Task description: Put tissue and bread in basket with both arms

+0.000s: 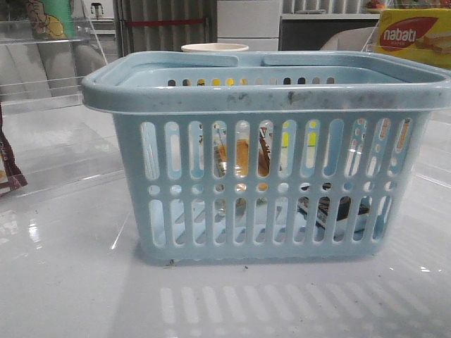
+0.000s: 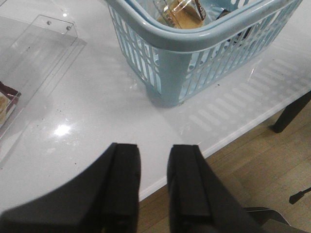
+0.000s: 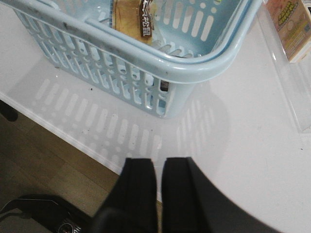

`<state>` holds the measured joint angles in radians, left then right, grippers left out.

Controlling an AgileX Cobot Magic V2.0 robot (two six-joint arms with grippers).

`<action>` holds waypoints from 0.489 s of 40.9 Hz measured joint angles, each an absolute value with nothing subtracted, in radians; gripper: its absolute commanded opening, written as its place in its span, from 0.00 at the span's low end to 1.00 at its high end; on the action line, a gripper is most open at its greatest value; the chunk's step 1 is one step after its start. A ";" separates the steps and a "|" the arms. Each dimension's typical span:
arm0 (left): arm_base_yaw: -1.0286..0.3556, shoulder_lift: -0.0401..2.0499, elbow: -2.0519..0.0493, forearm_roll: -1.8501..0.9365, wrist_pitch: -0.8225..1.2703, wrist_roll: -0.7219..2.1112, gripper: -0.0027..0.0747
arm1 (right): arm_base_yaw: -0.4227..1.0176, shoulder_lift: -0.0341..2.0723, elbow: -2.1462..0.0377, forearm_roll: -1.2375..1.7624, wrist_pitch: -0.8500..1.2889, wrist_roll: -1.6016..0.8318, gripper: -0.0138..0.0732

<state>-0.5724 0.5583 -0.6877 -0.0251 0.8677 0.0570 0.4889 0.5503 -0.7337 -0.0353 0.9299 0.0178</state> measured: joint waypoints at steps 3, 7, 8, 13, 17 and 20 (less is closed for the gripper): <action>-0.572 0.558 -0.688 -0.025 0.866 0.057 0.15 | 0.489 0.550 -0.734 -0.035 0.930 0.018 0.21; -0.572 0.558 -0.688 -0.025 0.866 0.057 0.15 | 0.489 0.550 -0.734 -0.035 0.931 0.018 0.19; -0.572 0.558 -0.688 -0.025 0.866 0.057 0.15 | 0.489 0.550 -0.734 -0.035 0.931 0.018 0.19; -0.572 0.558 -0.688 -0.025 0.866 0.057 0.15 | 0.489 0.550 -0.734 -0.035 0.941 0.018 0.19; -0.572 0.558 -0.688 -0.025 0.866 0.057 0.15 | 0.489 0.550 -0.734 -0.035 0.945 0.018 0.19; -0.572 0.558 -0.688 -0.025 0.866 0.057 0.15 | 0.489 0.550 -0.734 -0.035 0.947 0.018 0.19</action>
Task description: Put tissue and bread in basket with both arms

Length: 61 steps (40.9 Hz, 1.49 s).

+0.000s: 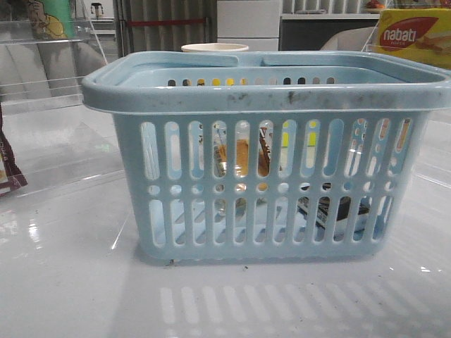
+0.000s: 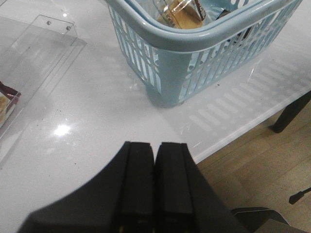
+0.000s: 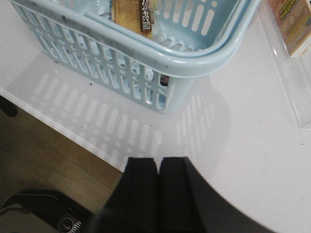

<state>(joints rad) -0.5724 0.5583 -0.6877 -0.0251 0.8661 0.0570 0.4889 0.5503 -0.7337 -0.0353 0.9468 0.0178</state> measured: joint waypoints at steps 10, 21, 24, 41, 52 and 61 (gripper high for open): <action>-0.572 0.558 -0.688 -0.025 0.866 0.057 0.15 | 0.489 0.550 -0.734 -0.035 0.949 0.018 0.19; -0.489 0.422 -0.600 -0.036 0.769 0.057 0.15 | 0.489 0.550 -0.734 -0.037 0.949 0.018 0.19; -0.412 0.333 -0.537 -0.035 0.683 0.057 0.15 | 0.489 0.550 -0.734 -0.037 0.949 0.018 0.19; -0.121 0.000 -0.135 -0.033 0.278 0.057 0.15 | 0.489 0.550 -0.734 -0.037 0.949 0.018 0.19; -0.063 -0.004 0.006 -0.033 0.079 0.056 0.15 | 0.489 0.550 -0.734 -0.037 0.951 0.018 0.19; -0.059 -0.004 0.006 -0.033 0.025 0.056 0.15 | 0.489 0.550 -0.734 -0.037 0.951 0.018 0.19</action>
